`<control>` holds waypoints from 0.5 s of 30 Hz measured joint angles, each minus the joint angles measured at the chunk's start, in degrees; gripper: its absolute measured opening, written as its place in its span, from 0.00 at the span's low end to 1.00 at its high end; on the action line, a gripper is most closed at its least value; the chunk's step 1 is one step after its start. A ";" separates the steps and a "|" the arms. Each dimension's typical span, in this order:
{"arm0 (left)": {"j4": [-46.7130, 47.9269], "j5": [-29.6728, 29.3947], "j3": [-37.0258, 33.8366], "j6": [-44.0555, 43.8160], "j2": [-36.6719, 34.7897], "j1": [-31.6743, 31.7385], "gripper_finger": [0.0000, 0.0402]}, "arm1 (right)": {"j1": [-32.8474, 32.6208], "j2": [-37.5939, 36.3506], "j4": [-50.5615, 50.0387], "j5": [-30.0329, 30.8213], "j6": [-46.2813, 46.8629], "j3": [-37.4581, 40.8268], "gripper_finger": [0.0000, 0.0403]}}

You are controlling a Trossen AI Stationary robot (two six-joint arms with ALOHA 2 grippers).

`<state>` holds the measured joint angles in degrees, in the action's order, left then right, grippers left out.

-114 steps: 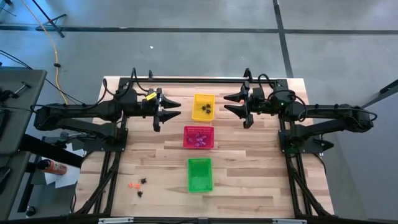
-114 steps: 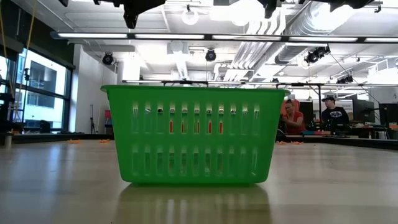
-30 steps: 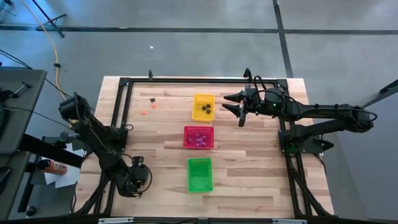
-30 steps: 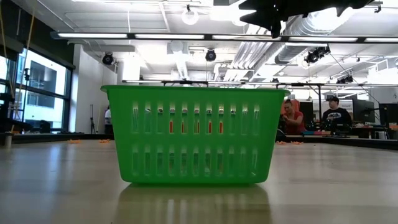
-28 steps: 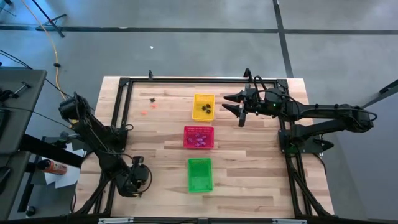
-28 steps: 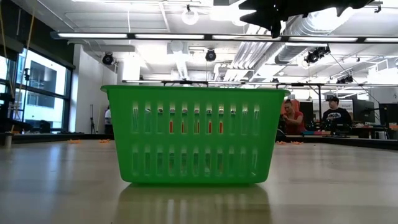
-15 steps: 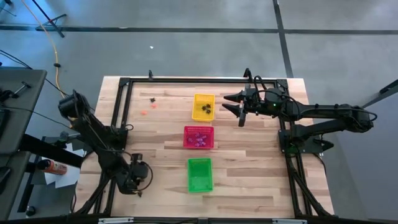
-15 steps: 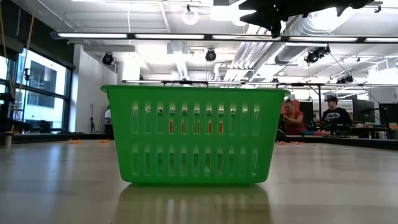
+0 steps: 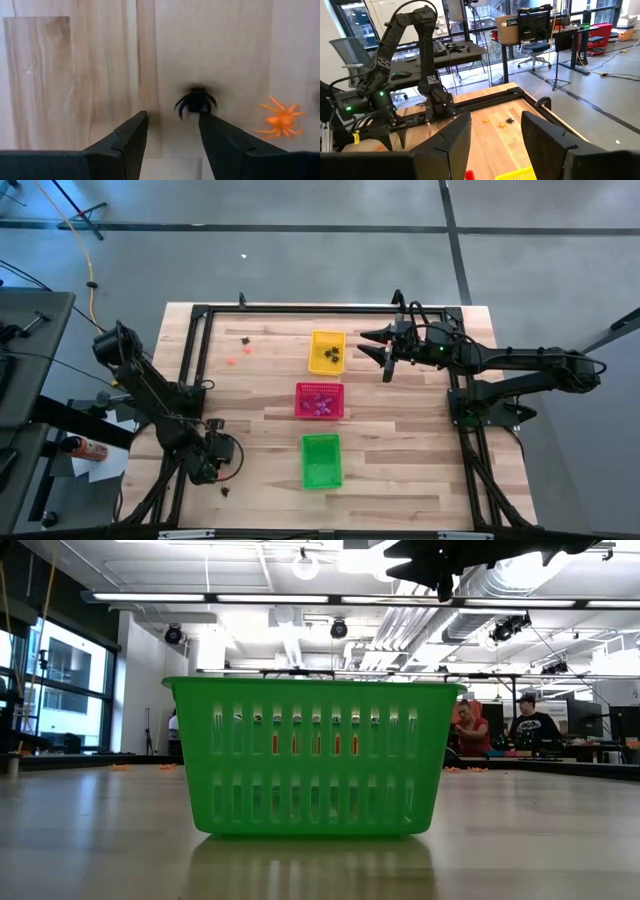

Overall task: Sort Halloween decoration
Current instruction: Put the black spider toy into the yellow bin

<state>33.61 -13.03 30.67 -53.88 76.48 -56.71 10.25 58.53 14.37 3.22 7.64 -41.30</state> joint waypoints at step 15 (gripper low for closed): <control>-0.65 0.67 0.18 0.00 -0.82 0.14 0.43 | 0.01 0.01 -0.02 0.07 -0.16 0.00 0.42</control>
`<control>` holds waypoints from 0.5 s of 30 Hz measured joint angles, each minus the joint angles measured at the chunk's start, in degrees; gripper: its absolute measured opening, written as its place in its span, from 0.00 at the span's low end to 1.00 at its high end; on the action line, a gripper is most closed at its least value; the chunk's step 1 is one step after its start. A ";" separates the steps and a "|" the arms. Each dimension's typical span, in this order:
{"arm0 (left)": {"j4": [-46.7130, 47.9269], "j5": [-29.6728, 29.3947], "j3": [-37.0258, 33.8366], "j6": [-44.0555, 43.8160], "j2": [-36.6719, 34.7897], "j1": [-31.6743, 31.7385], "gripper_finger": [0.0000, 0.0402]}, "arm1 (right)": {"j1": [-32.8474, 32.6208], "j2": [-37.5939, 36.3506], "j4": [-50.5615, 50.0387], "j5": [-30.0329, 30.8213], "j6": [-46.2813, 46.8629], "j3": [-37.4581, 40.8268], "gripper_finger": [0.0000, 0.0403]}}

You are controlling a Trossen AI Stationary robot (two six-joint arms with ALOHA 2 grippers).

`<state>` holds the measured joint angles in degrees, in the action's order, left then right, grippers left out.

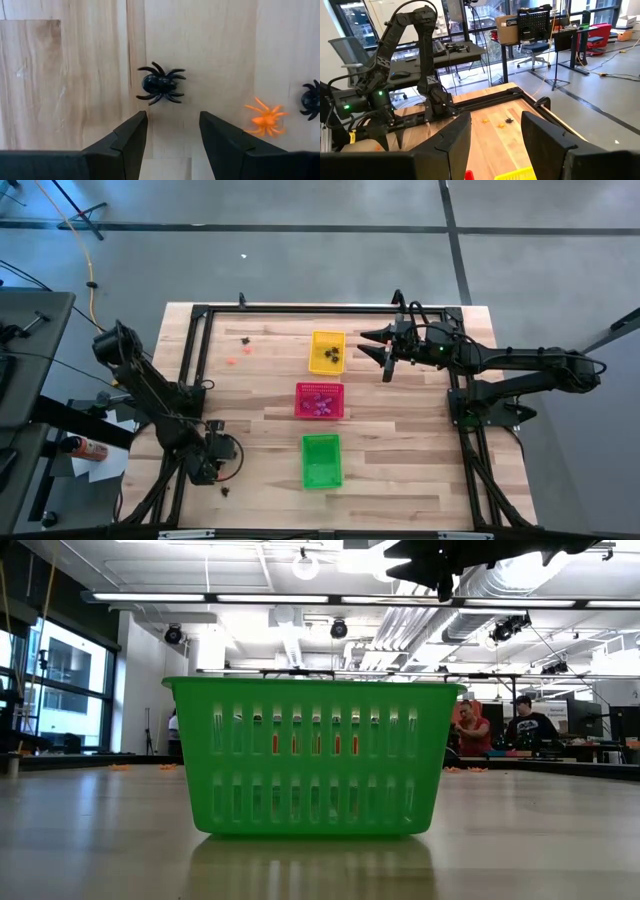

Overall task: Sort Halloween decoration
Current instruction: Put the black spider toy into the yellow bin

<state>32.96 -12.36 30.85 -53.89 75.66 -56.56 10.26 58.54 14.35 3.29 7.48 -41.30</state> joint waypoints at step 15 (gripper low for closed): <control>2.77 -5.01 0.04 4.51 -2.81 2.98 0.43 | 0.00 0.00 -0.42 0.05 -0.02 0.00 0.42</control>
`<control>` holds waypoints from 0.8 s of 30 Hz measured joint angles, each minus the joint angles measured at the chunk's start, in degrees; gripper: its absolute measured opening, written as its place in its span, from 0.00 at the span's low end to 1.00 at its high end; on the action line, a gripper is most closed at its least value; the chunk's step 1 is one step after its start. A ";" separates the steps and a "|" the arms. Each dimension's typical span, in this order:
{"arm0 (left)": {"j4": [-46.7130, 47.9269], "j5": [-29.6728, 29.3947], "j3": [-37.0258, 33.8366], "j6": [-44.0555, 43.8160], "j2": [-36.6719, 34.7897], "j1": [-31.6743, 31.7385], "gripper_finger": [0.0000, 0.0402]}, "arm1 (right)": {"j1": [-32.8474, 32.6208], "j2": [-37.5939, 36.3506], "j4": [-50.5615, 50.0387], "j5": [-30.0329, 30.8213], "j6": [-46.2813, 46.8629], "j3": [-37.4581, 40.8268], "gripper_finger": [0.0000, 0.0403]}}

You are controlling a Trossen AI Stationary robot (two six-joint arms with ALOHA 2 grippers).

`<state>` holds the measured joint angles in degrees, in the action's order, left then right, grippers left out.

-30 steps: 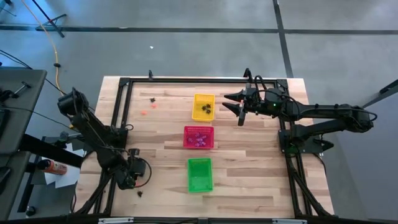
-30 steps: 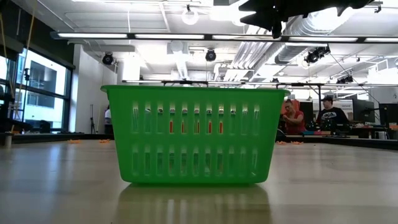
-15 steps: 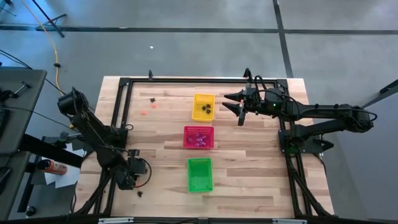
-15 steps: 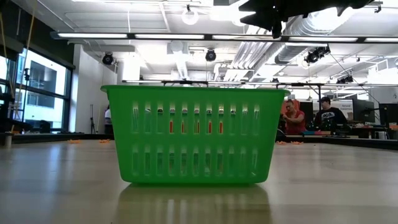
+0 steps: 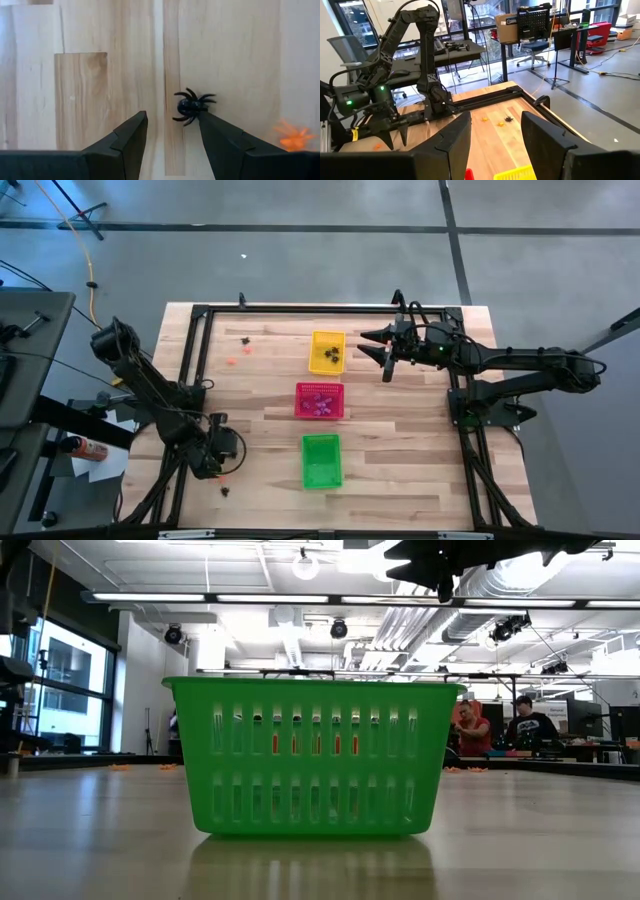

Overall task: Sort Halloween decoration
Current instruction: Put the black spider toy into the yellow bin

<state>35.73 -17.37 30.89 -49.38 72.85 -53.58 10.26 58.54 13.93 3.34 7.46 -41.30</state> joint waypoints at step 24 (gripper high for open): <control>-6.40 -4.29 0.24 1.52 8.10 -0.22 0.43 | 0.00 0.00 -1.01 -0.03 0.00 0.00 0.42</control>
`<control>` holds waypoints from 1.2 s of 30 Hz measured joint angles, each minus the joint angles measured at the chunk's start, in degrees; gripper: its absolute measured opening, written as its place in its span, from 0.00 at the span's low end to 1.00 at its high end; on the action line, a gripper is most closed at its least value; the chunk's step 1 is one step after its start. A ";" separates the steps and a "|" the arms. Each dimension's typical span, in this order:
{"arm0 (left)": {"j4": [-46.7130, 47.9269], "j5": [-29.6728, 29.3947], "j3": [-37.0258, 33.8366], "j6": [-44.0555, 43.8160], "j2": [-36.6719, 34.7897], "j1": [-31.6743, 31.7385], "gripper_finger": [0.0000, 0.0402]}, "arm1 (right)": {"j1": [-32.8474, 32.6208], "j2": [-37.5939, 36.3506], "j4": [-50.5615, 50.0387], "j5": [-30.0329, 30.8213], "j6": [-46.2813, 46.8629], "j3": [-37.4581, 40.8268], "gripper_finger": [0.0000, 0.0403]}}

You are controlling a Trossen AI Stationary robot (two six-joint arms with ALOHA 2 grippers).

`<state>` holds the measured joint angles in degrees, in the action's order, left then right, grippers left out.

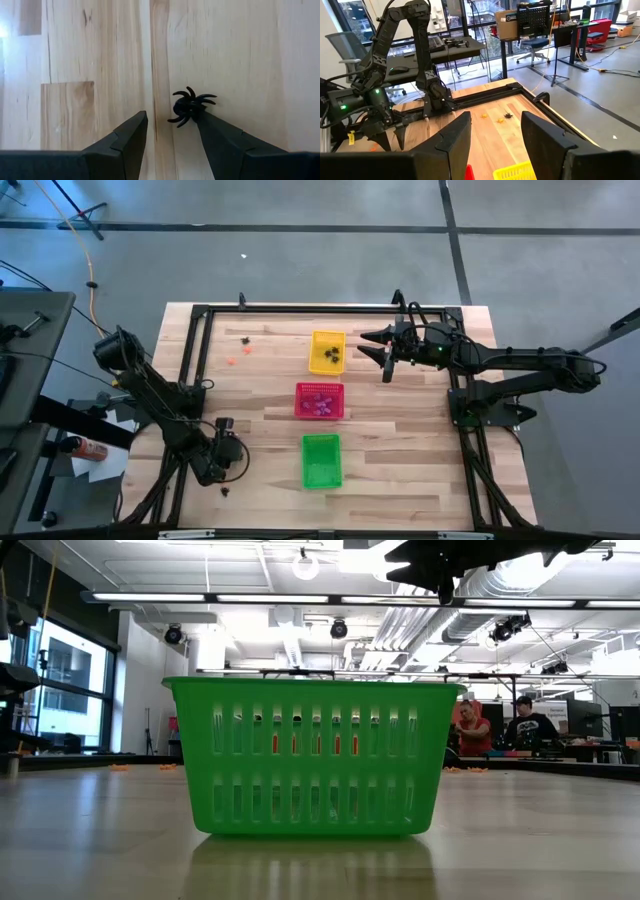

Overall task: Sort Halloween decoration
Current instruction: Put the black spider toy into the yellow bin

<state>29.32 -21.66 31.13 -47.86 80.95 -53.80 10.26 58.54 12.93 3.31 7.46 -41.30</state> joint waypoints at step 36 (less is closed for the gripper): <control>-5.31 -4.37 -0.24 -10.46 4.13 0.30 0.17 | -0.02 0.02 -0.28 2.75 0.00 0.00 0.42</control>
<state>24.01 -26.03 30.89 -58.32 85.08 -53.50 10.24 58.57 12.64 6.07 7.46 -41.30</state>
